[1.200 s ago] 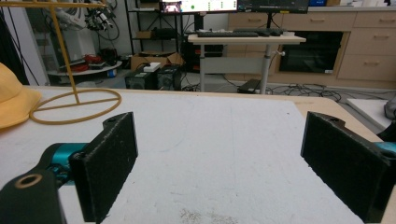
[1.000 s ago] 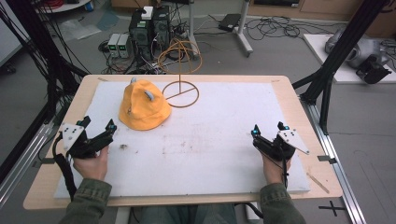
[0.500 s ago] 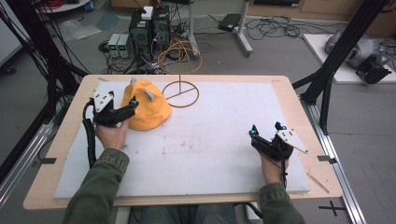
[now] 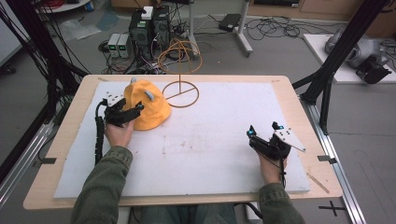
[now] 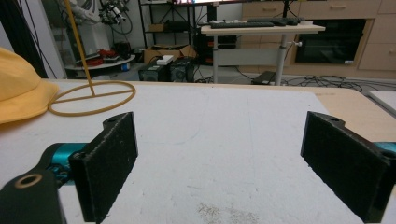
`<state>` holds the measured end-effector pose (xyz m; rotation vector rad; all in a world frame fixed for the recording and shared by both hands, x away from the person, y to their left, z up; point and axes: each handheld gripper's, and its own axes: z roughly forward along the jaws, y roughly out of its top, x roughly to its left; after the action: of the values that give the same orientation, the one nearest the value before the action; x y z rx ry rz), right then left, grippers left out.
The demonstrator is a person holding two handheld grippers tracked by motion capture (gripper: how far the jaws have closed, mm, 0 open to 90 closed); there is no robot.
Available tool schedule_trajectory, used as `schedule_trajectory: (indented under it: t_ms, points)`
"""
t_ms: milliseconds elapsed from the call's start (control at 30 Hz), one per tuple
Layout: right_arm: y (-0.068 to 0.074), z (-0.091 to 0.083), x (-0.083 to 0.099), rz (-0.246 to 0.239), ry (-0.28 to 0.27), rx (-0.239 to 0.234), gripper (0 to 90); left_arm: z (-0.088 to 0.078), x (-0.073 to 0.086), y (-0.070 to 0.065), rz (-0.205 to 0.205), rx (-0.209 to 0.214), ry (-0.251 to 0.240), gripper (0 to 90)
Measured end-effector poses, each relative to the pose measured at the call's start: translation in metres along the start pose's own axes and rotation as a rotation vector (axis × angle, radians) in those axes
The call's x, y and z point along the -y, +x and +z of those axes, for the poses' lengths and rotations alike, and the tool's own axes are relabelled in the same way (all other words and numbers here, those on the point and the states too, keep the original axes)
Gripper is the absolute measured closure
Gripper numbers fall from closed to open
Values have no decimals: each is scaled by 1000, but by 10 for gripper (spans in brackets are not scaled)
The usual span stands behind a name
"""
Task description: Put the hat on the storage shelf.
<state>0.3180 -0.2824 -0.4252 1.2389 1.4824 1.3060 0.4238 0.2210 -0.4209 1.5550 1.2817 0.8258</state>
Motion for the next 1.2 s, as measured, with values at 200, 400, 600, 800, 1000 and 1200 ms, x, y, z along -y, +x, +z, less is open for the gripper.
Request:
schedule_trajectory:
  t_ms: [200, 400, 600, 800, 1000, 1200]
  points:
    - [0, 1, 1, 0, 8, -4, 106, -4, -3, -1, -3, 13, -7, 785]
    - [-1, 1, 1, -3, 1, 5, 106, -3, -2, 0, -4, 20, 1, 870]
    - [-1, 1, 1, 2, 1, 2, 107, -4, -2, 1, -17, 22, 0, 872]
    - [-1, 1, 1, -3, 6, 0, 106, -6, -4, -1, -15, 31, -6, 873]
    - [-1, 0, 1, 2, 1, 5, 106, -21, -14, -8, 9, 37, -97, 874]
    - [-2, 0, 0, 7, -4, 9, 106, -48, -27, -14, 34, 24, -200, 874]
